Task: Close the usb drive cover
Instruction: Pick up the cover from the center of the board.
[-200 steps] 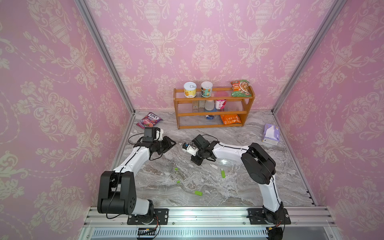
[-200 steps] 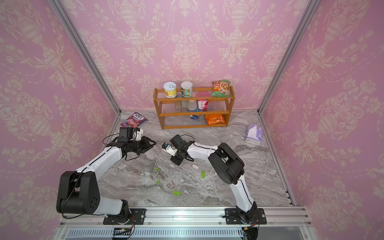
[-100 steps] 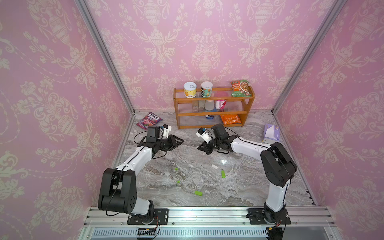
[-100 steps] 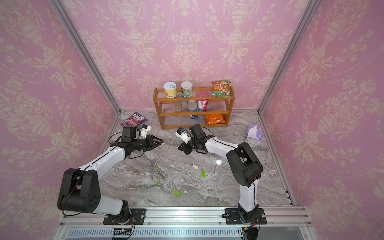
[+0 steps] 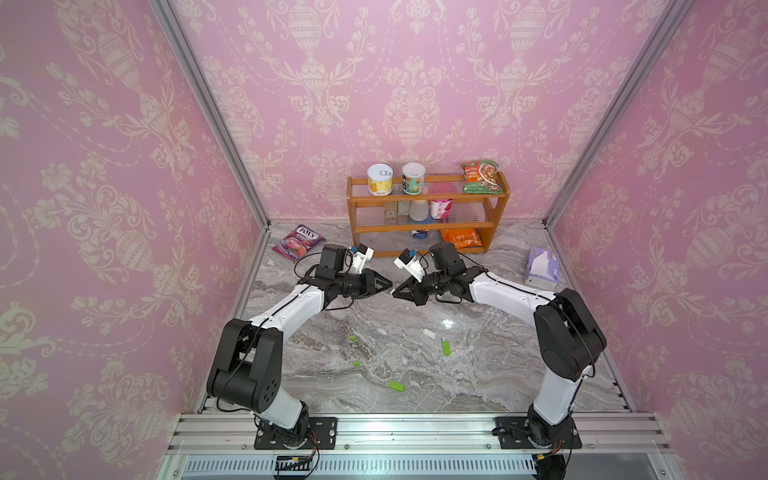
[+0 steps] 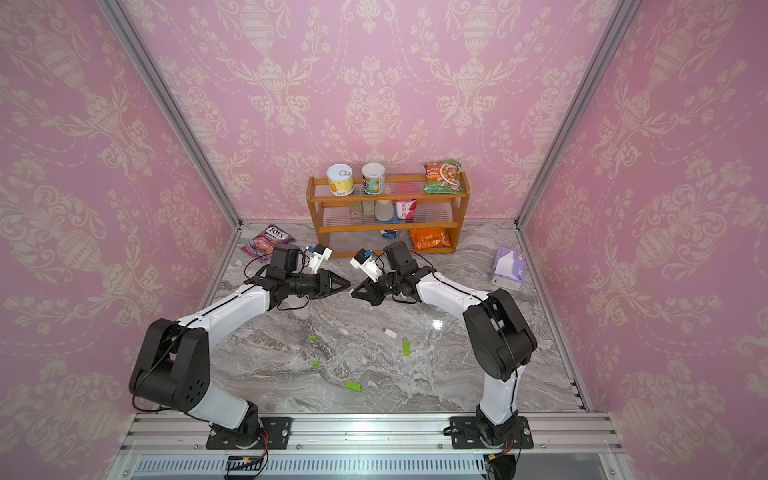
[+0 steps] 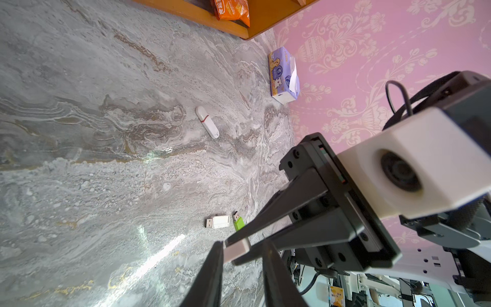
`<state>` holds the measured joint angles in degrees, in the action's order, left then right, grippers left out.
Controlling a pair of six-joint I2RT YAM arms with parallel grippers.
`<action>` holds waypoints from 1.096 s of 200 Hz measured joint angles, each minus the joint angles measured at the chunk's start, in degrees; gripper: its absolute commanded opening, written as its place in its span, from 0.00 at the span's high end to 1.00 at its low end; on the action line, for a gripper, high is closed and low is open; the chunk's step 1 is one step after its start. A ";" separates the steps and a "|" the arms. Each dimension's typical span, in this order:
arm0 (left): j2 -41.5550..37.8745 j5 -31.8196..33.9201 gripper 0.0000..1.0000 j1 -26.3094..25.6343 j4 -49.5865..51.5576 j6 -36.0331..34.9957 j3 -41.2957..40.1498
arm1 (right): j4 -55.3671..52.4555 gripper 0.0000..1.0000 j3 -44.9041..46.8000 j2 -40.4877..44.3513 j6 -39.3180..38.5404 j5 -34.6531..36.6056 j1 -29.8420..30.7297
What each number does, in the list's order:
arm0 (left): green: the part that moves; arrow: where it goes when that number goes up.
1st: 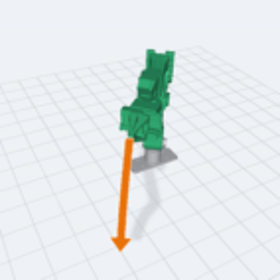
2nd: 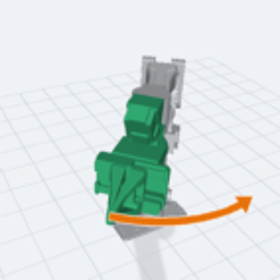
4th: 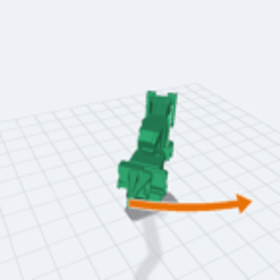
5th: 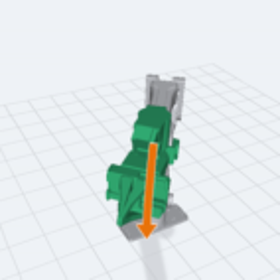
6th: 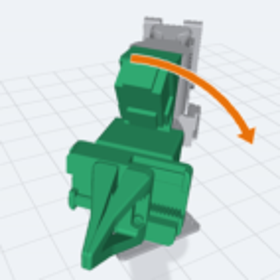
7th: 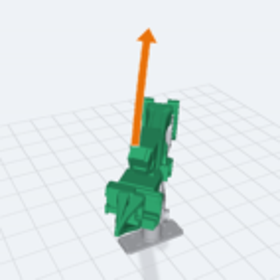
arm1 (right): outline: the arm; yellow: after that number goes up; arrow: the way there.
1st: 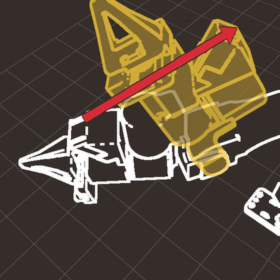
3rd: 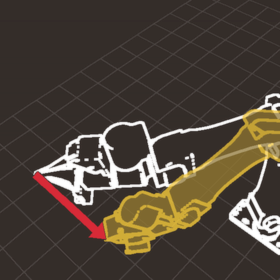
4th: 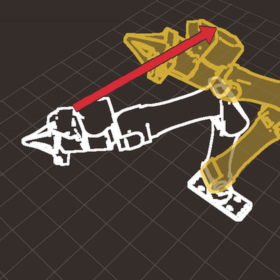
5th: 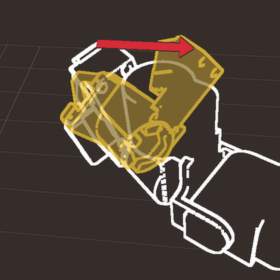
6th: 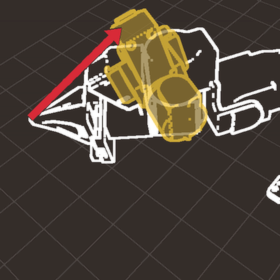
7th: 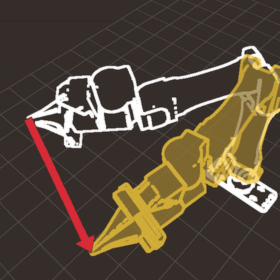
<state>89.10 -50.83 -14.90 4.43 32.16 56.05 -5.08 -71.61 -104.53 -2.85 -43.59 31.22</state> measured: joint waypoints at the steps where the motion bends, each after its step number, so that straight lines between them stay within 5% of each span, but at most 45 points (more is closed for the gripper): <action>1: 0.00 -0.02 0.72 -0.02 0.00 0.00 0.00 | 0.00 1.00 0.00 0.00 0.02 -0.07 0.00; 117: 0.17 -2.80 0.72 -3.30 1.92 -5.84 0.50 | 5.90 1.00 0.74 -1.36 7.26 -13.88 -4.26; 219: -4.26 0.15 0.75 -3.76 5.66 -10.43 0.48 | -4.04 1.00 -3.19 -2.60 2.10 -20.15 -5.25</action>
<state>84.84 -50.68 -18.65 10.09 21.74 56.53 -9.13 -74.81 -107.13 -0.75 -63.75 25.98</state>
